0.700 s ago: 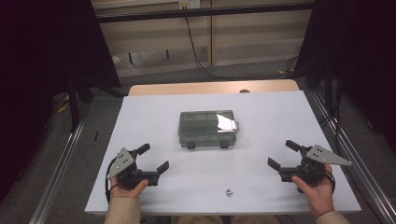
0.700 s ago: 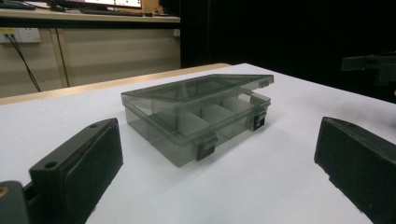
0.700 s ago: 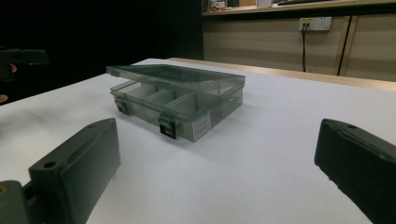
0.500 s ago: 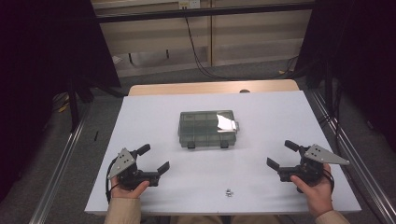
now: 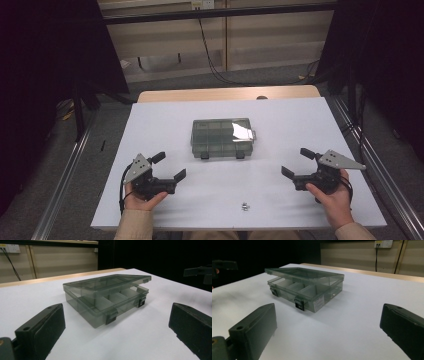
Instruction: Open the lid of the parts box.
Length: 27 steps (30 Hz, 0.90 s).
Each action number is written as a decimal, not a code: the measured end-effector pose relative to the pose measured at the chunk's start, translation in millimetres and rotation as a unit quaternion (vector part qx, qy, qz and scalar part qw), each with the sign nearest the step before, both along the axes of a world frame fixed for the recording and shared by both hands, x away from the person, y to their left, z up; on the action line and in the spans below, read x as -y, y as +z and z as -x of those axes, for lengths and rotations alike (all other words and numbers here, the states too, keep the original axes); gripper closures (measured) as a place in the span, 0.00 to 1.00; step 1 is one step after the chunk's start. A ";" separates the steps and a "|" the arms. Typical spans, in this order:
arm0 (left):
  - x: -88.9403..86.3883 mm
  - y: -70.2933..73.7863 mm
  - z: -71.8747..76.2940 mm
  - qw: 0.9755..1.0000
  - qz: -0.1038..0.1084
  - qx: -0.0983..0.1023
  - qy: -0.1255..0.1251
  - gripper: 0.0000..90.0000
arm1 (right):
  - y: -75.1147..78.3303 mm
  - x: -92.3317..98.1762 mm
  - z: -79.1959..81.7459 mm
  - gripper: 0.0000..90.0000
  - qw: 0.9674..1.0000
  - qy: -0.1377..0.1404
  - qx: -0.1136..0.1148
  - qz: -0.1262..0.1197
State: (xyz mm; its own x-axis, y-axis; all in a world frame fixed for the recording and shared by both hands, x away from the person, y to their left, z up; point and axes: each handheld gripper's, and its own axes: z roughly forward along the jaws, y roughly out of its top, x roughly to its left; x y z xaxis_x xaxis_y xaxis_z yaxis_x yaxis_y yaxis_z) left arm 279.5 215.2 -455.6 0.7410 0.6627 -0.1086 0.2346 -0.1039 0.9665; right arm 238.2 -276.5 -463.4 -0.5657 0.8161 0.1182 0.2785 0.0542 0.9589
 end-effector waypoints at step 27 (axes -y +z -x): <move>22.6 3.5 -37.9 1.000 -0.013 0.002 -0.003 0.02 | 3.5 -39.3 -40.6 0.03 0.999 0.027 -0.018 0.020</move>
State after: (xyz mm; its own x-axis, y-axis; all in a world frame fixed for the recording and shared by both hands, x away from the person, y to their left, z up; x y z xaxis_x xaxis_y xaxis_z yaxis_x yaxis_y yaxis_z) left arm 317.4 192.6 -452.1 0.7454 0.6607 -0.0889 0.2304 -0.1302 0.9643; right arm 278.8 -237.2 -459.9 -0.6046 0.7892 0.1078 0.3090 0.1077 0.9449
